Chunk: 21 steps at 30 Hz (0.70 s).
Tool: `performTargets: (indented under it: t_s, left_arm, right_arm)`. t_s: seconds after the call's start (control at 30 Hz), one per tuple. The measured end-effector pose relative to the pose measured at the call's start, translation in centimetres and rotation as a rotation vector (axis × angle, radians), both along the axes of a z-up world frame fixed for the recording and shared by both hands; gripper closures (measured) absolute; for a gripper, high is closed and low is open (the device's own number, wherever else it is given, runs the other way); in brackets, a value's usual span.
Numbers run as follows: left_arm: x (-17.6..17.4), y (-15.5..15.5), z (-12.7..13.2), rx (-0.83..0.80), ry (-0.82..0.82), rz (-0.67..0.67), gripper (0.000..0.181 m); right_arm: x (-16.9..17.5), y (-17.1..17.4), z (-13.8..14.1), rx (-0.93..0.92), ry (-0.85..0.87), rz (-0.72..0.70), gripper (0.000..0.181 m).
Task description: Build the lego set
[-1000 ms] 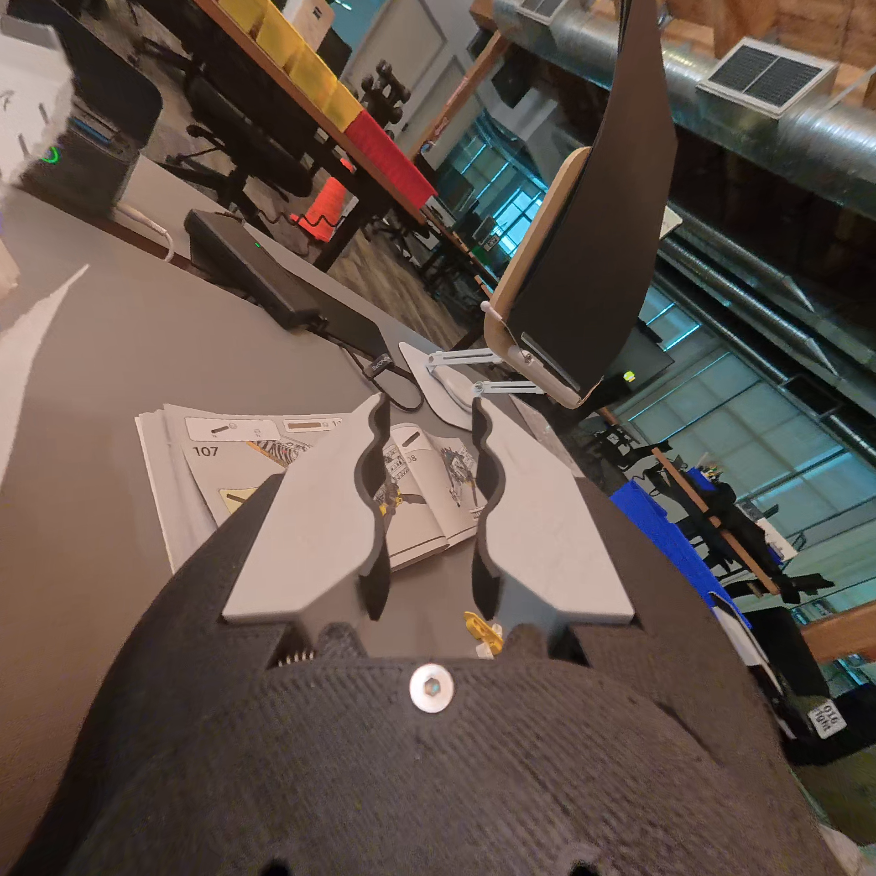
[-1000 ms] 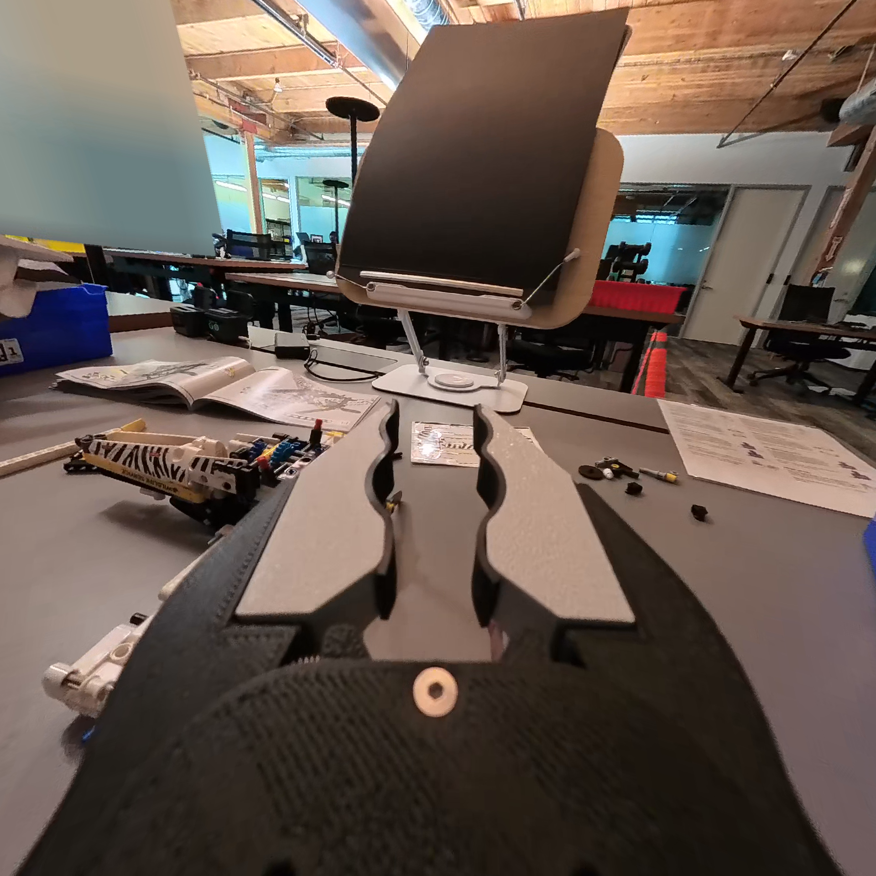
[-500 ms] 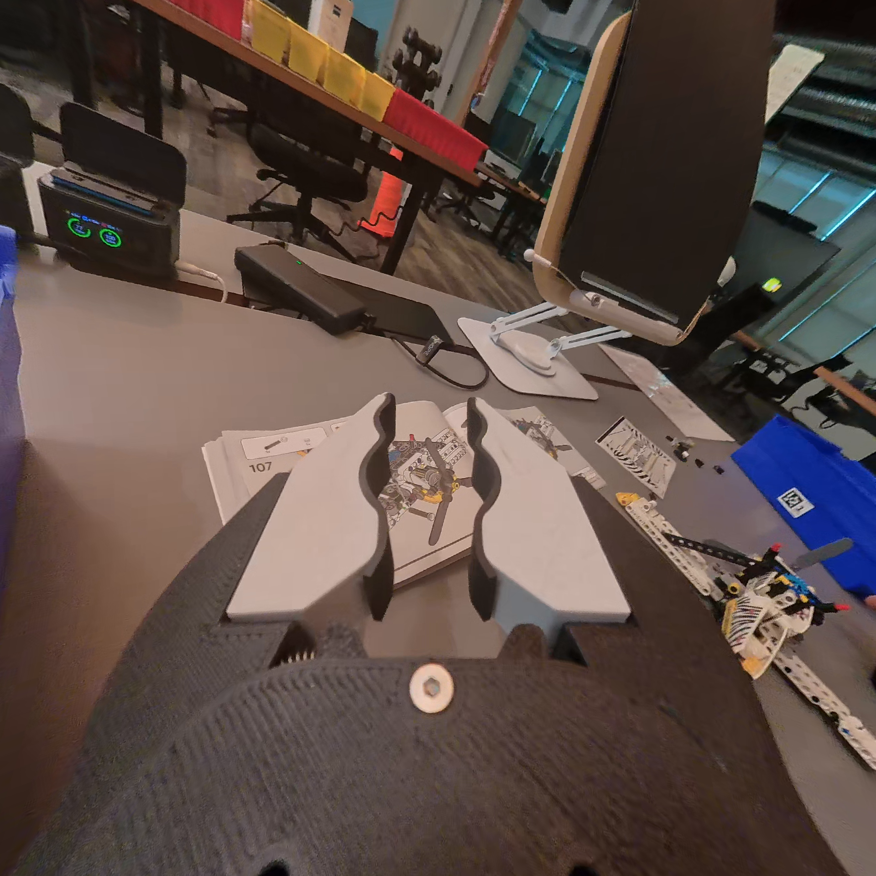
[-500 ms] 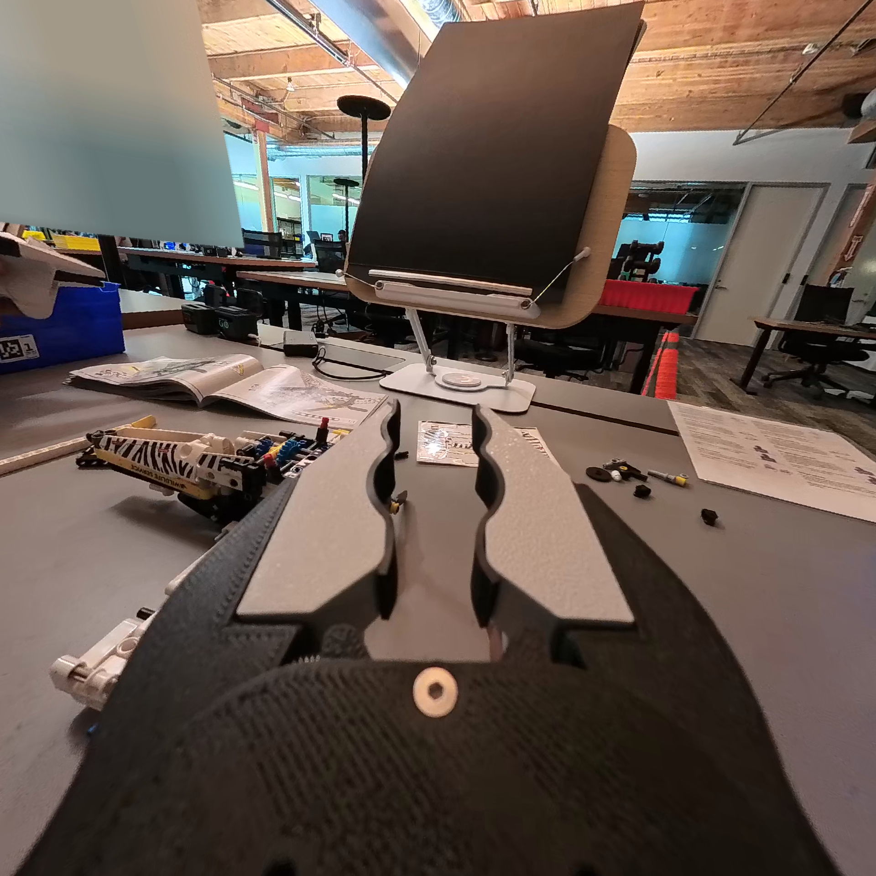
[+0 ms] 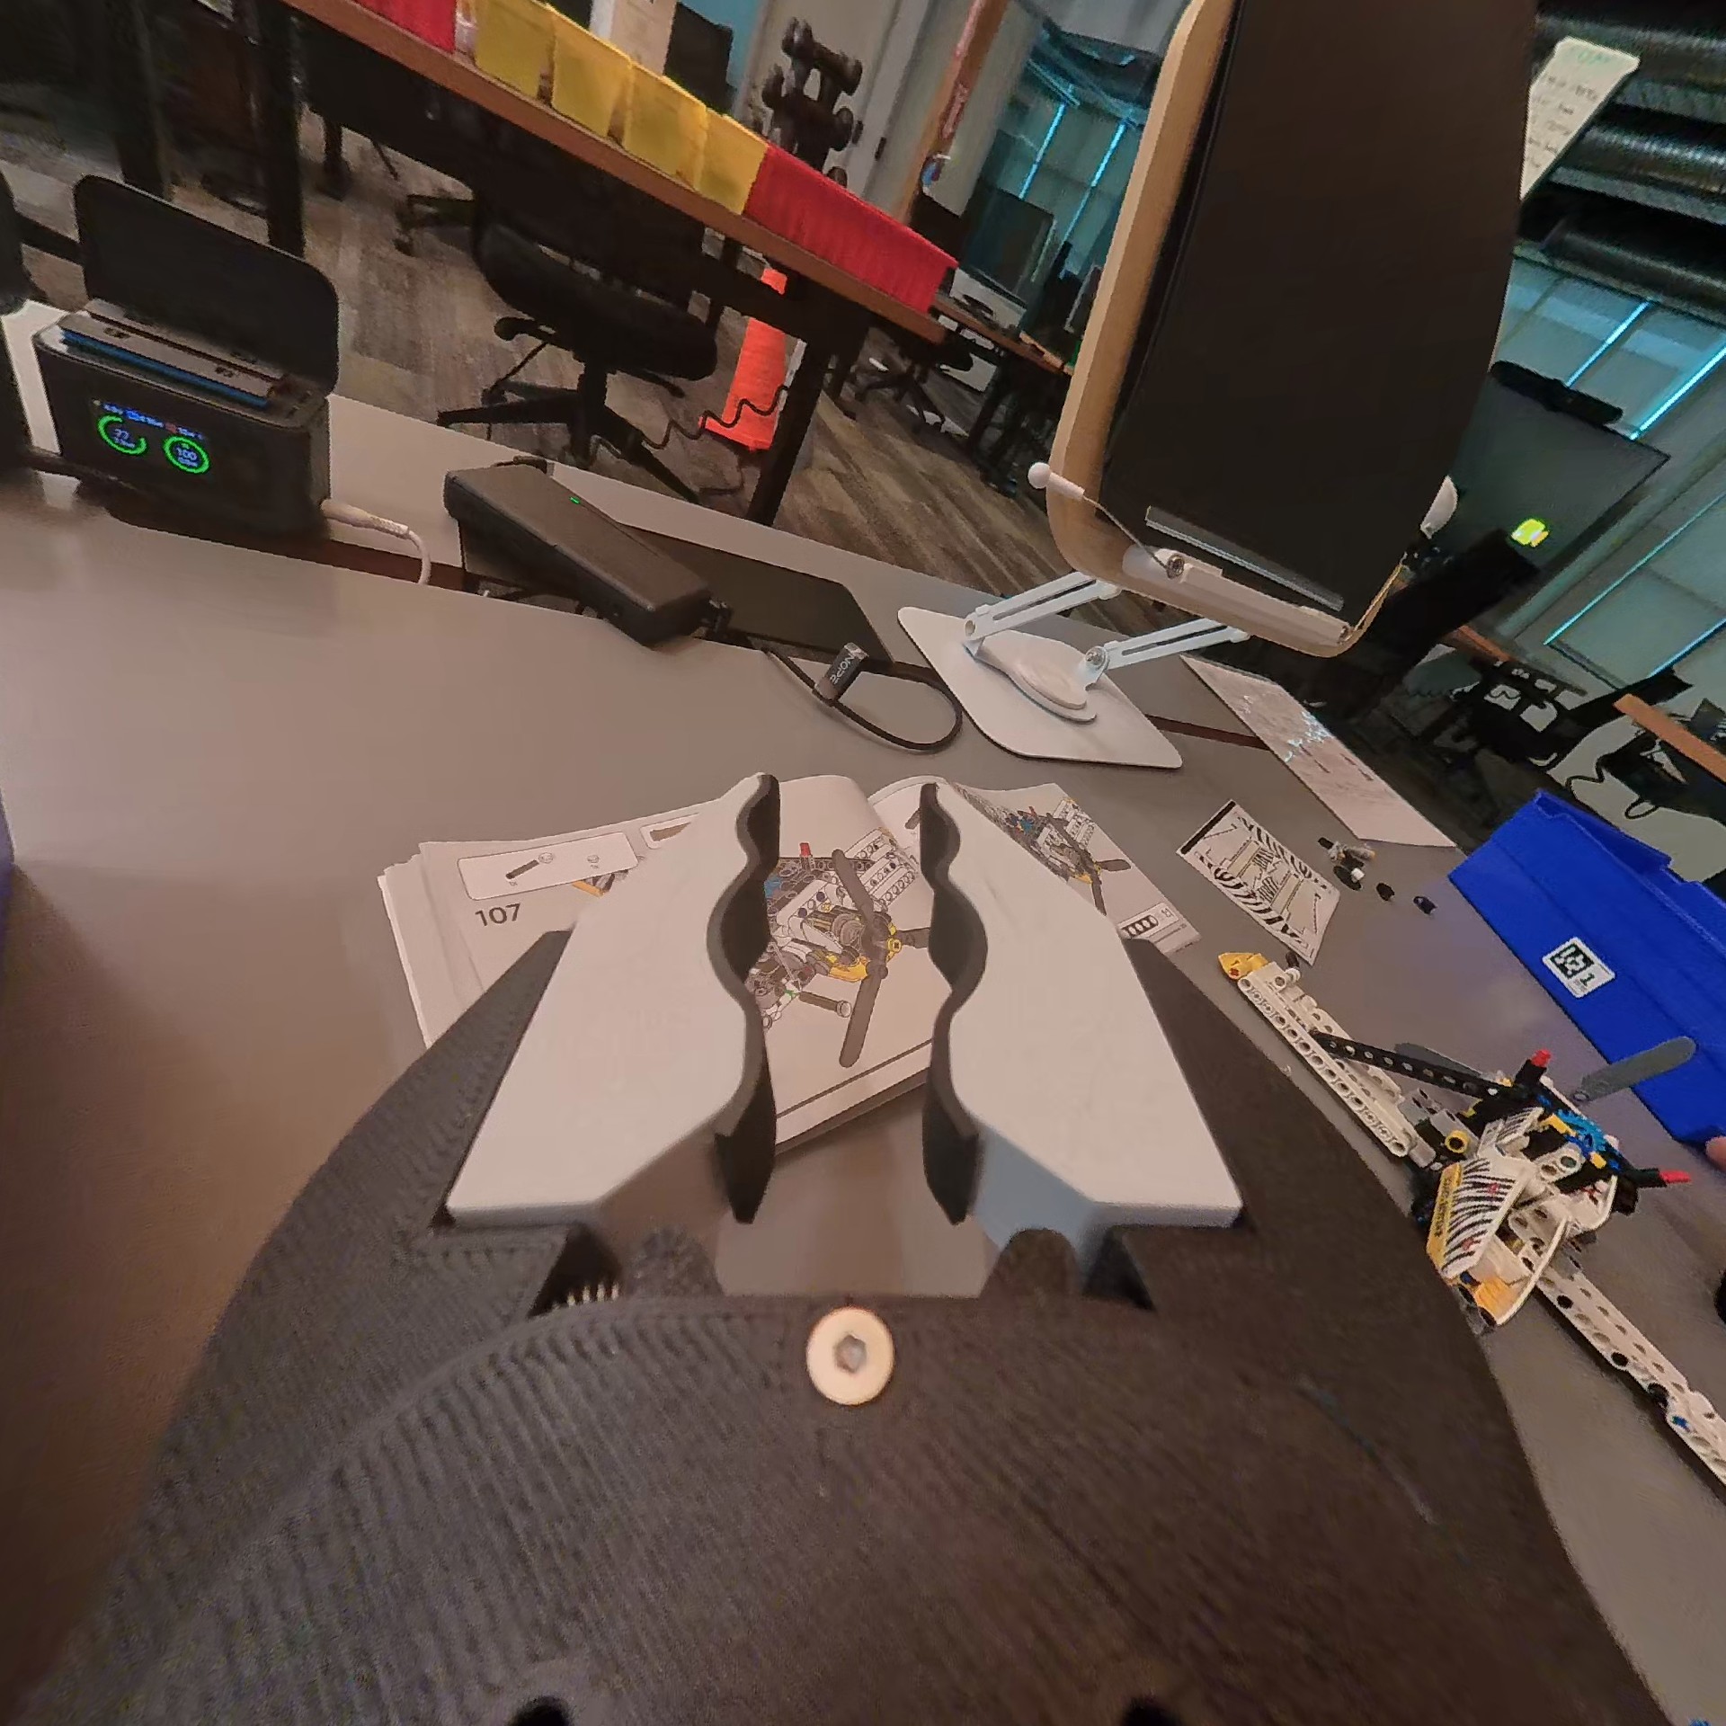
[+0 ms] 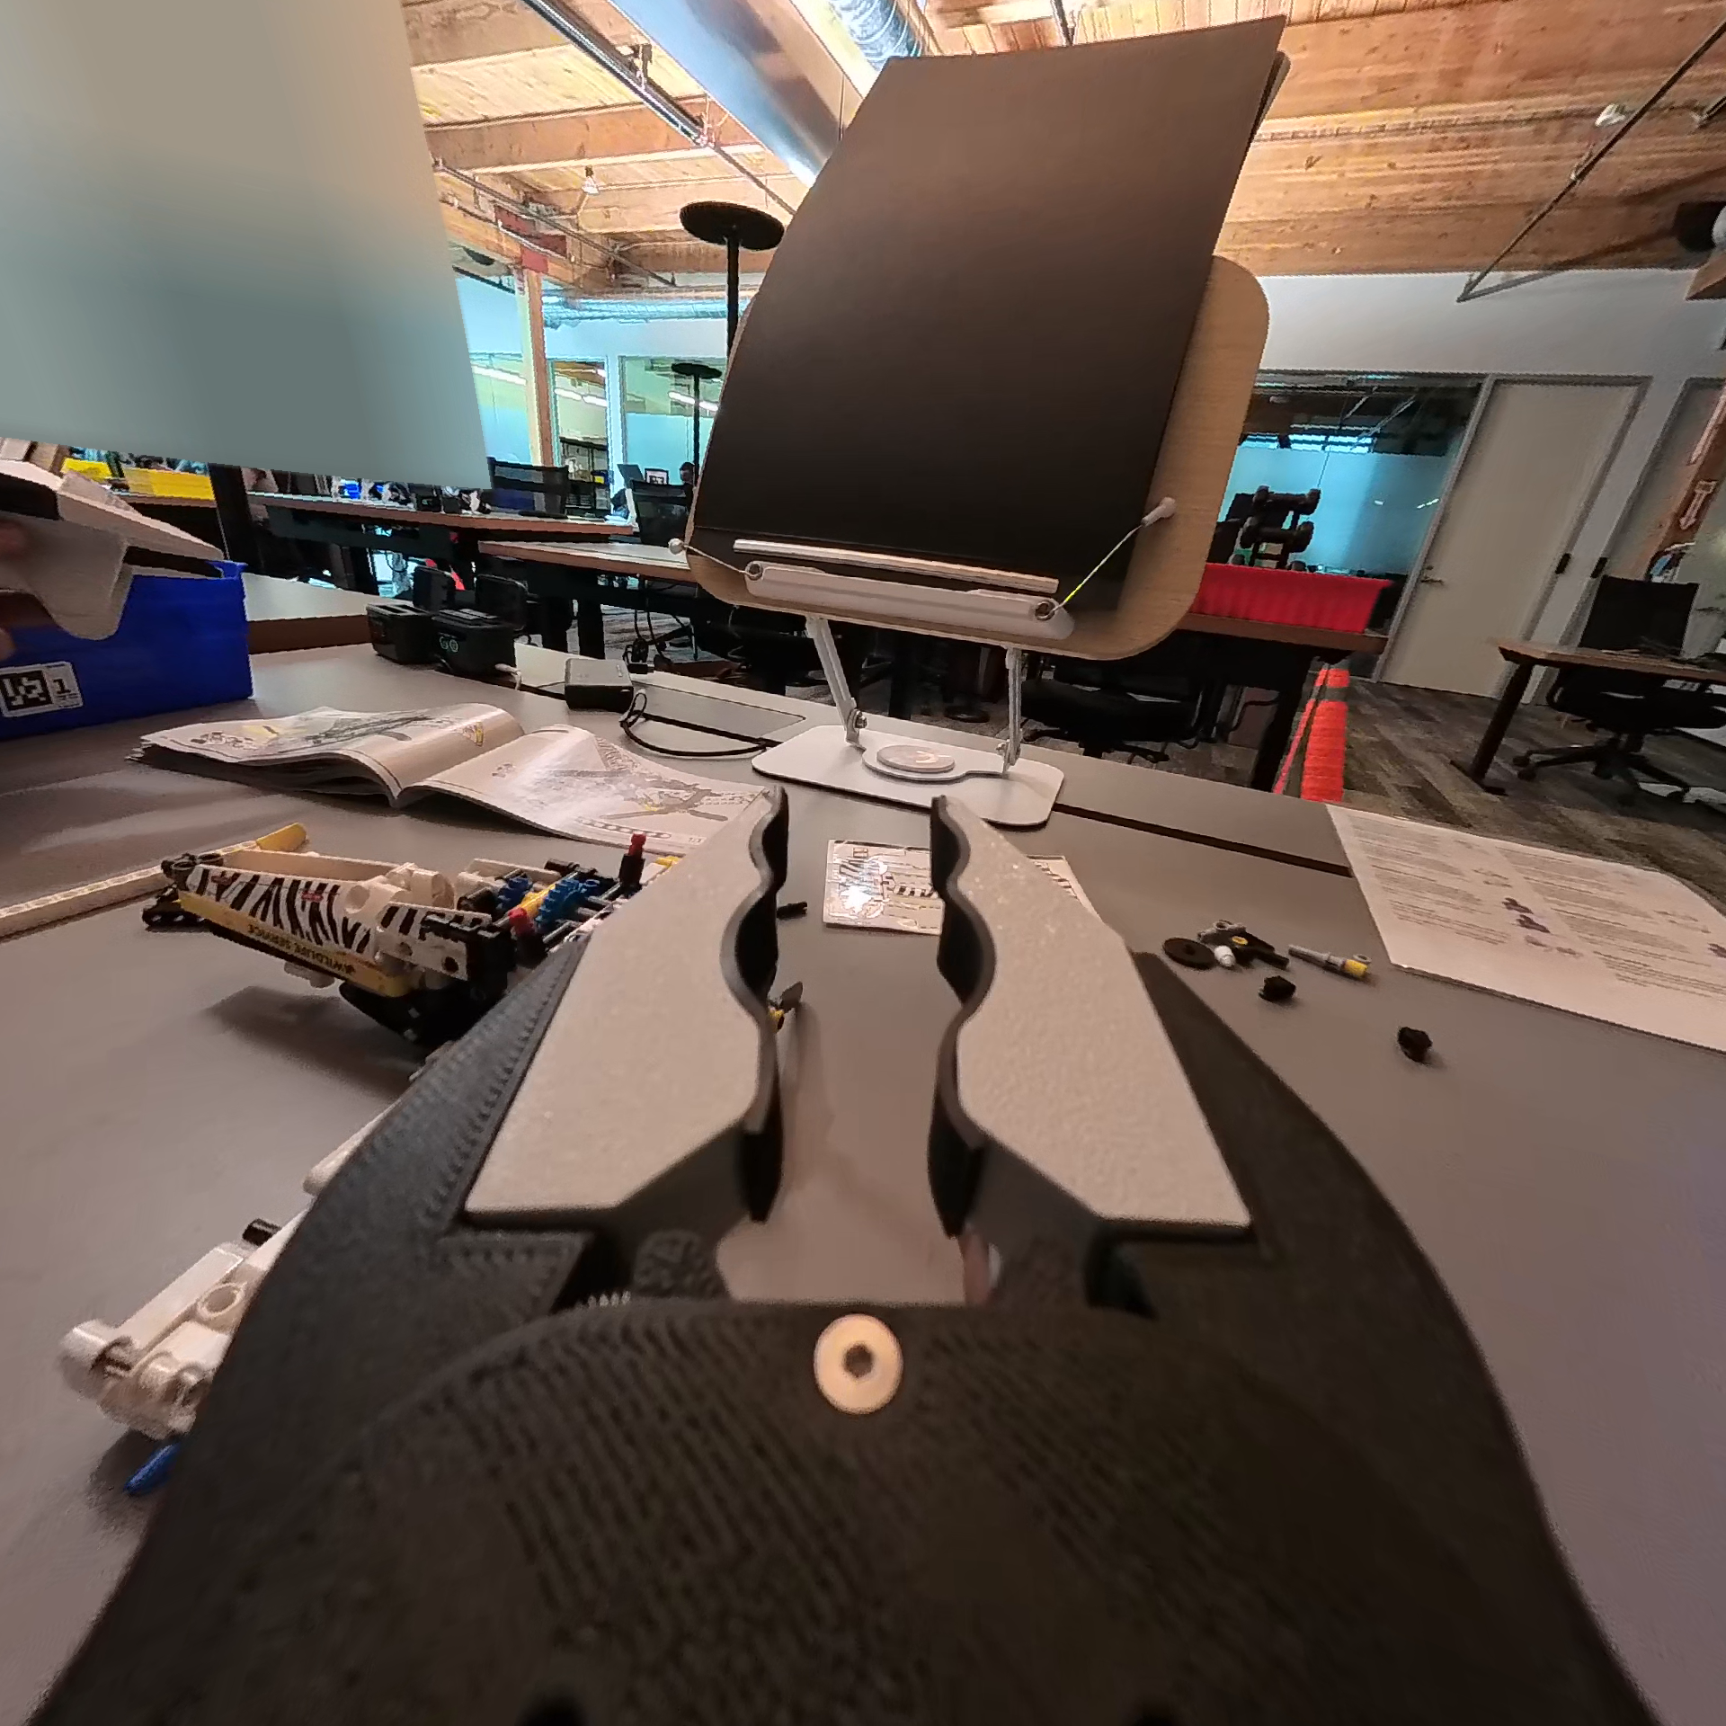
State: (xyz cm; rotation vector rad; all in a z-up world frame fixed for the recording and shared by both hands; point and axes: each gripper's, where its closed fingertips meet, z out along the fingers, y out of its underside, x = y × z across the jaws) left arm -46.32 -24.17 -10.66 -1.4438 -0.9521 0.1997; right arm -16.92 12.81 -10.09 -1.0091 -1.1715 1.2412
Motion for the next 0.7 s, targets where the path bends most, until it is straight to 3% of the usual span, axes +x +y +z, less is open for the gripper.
performTargets:
  t_s: [0.7]
  left_arm:
    - [0.5, 1.4, -0.8, -0.113, 0.071, -0.002, 0.151]
  right_arm:
    - [0.0, -0.6, 0.4, 0.024, 0.038, 0.031, 0.154]
